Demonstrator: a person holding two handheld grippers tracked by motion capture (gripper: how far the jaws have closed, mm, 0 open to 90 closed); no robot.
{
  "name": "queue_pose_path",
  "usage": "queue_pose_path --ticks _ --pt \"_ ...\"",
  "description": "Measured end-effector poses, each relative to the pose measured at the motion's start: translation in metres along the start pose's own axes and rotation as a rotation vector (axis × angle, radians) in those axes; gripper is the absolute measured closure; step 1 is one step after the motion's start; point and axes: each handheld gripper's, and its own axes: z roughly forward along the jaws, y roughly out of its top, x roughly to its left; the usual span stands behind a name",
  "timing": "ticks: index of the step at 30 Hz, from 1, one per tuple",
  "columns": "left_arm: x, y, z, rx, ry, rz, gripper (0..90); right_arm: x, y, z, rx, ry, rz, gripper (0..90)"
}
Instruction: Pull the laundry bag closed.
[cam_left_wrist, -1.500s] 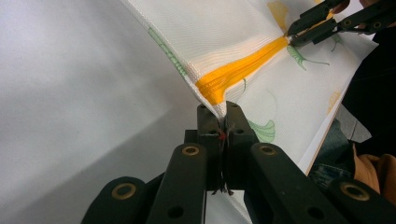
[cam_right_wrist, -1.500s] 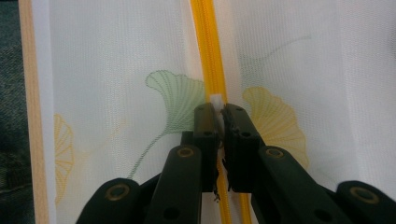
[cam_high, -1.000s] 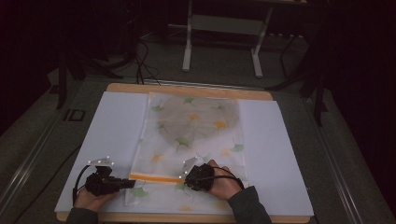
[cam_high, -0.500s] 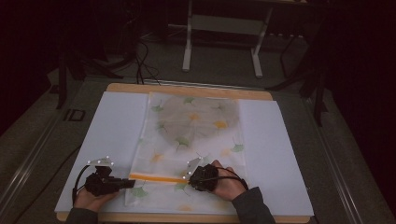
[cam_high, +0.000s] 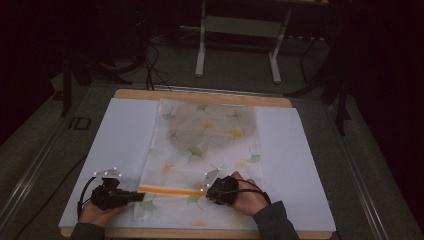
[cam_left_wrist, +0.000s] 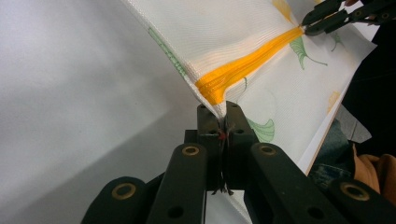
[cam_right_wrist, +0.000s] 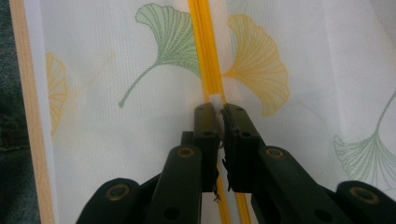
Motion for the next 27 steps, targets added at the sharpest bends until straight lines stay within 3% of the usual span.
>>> queue_pose_path --ticks 27 --pt "0.000 0.000 0.000 0.004 0.000 -0.001 88.4 -0.002 -0.014 -0.007 0.030 -0.008 0.009 84.6"
